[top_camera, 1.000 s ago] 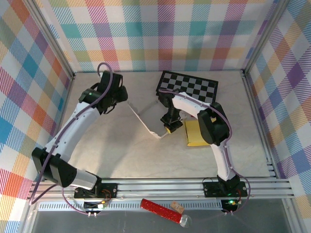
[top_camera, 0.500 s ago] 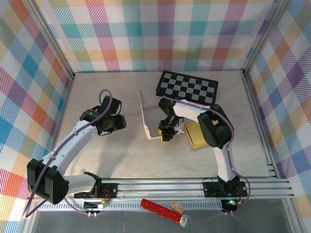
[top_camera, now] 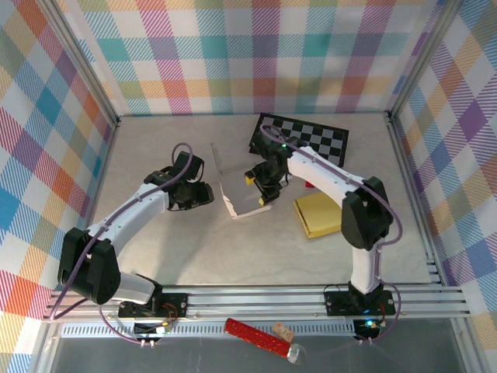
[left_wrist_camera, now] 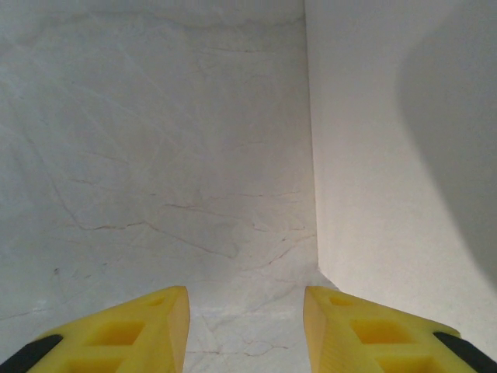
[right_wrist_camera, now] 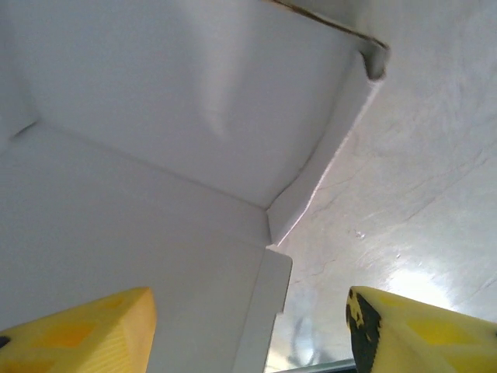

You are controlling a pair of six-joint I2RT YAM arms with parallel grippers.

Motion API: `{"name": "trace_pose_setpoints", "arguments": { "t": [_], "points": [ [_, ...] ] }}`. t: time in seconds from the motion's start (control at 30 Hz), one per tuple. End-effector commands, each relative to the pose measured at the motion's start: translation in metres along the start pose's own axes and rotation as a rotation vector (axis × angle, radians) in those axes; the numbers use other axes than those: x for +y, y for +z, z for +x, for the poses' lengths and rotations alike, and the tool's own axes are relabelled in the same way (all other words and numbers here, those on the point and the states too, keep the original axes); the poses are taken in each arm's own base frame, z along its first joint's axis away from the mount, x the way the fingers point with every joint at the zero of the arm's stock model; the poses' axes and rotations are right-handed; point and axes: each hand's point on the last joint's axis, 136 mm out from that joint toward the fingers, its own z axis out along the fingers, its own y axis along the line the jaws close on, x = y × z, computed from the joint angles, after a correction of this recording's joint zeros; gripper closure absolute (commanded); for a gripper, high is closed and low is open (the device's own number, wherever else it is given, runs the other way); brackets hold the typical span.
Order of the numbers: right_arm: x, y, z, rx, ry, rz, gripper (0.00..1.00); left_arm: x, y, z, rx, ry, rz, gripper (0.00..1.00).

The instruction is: Fold the paper box

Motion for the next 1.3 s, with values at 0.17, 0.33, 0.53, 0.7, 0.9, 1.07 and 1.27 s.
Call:
{"name": "trace_pose_setpoints", "arguments": {
  "t": [0.17,0.33,0.53,0.7,0.9,1.07,1.27],
  "points": [
    [0.052,-0.041,0.045,0.006,-0.926,-0.172,0.38,-0.017,-0.006,-0.023,-0.069,-0.026,0.073,0.57],
    [0.064,-0.042,0.071,0.03,-1.102,-0.151,0.39,-0.023,-0.001,-0.025,-0.07,-0.047,0.11,0.57],
    [0.081,-0.028,0.087,0.09,-1.135,-0.177,0.45,-0.028,-0.001,-0.027,-0.075,-0.059,0.133,0.57],
    [0.085,-0.01,0.084,0.082,-1.141,-0.12,0.47,-0.025,-0.001,-0.026,-0.075,-0.061,0.124,0.57],
    [0.095,0.006,0.077,0.054,-1.116,-0.106,0.55,-0.024,-0.007,-0.024,-0.081,-0.057,0.124,0.57],
    [0.106,0.01,0.078,0.033,-1.036,-0.145,0.78,-0.018,-0.016,-0.02,-0.1,-0.021,0.085,0.56],
    [0.113,-0.006,0.064,-0.097,-0.866,-0.164,1.0,-0.009,-0.046,-0.017,-0.162,0.044,0.037,0.55]
  ]
}}
